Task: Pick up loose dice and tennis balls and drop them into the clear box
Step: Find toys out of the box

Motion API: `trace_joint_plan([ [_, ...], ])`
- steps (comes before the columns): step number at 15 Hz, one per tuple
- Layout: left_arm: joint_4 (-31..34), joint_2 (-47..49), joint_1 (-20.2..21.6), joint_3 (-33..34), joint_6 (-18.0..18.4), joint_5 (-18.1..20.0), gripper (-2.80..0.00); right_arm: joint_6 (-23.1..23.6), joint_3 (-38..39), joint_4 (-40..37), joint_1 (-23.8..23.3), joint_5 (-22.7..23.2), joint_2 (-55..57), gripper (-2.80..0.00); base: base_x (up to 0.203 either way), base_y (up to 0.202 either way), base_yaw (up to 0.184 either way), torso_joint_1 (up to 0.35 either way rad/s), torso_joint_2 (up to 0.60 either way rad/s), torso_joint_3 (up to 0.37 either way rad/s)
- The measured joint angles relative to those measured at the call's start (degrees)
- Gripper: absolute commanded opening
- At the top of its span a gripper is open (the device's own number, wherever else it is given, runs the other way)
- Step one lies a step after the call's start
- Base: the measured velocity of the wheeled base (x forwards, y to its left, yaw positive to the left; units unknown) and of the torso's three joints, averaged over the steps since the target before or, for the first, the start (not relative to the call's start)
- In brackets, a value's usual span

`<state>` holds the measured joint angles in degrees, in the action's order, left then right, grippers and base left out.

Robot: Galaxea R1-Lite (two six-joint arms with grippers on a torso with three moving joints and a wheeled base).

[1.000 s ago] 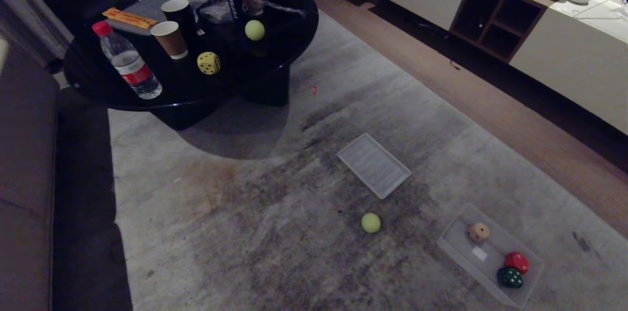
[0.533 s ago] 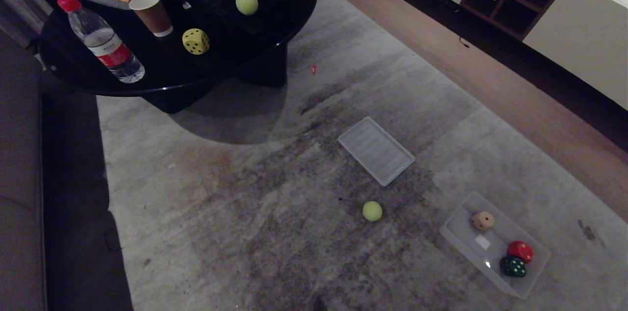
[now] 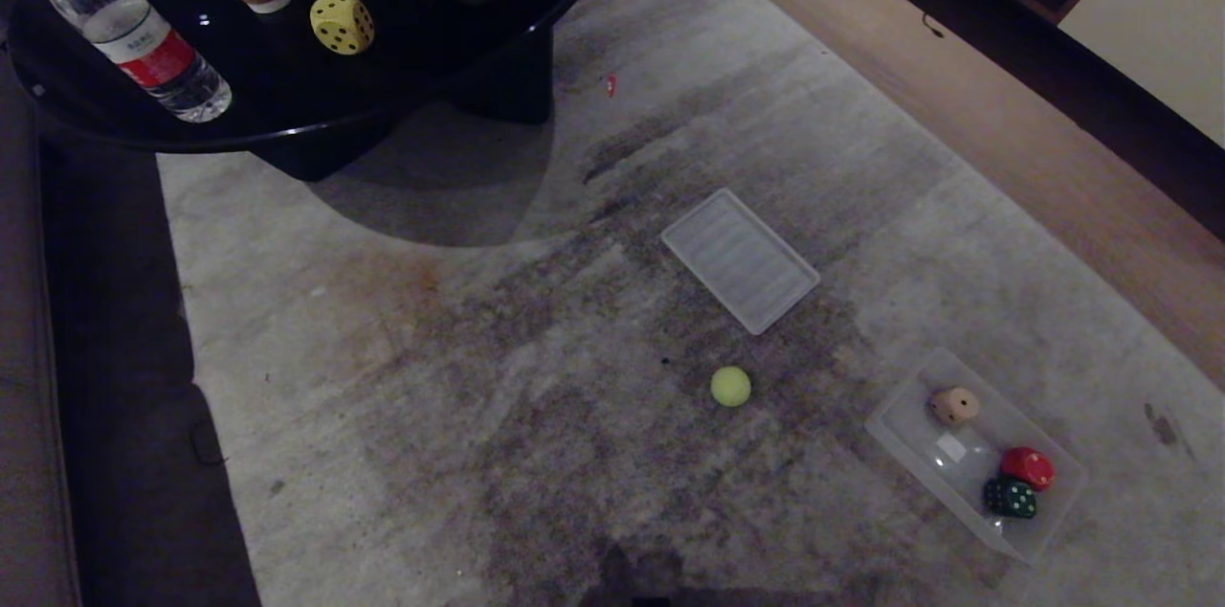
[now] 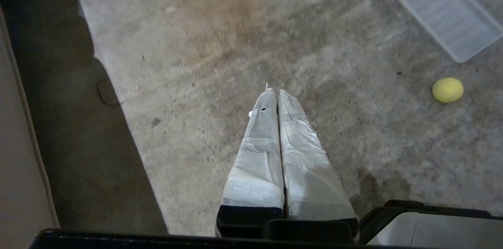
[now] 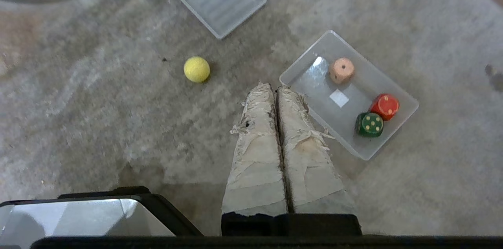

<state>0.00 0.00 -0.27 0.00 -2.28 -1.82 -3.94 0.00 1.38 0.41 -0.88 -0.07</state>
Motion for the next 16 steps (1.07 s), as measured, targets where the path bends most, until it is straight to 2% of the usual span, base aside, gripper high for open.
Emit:
trace_joint_plan([
  [16, 0.0, 0.0, 0.0, 0.0, 0.0, 0.0, -2.8, 0.0, 0.0, 0.0, 0.0, 0.0, 0.0, -2.8, 0.0, 0.0, 0.0, 0.001, 0.0, -0.196],
])
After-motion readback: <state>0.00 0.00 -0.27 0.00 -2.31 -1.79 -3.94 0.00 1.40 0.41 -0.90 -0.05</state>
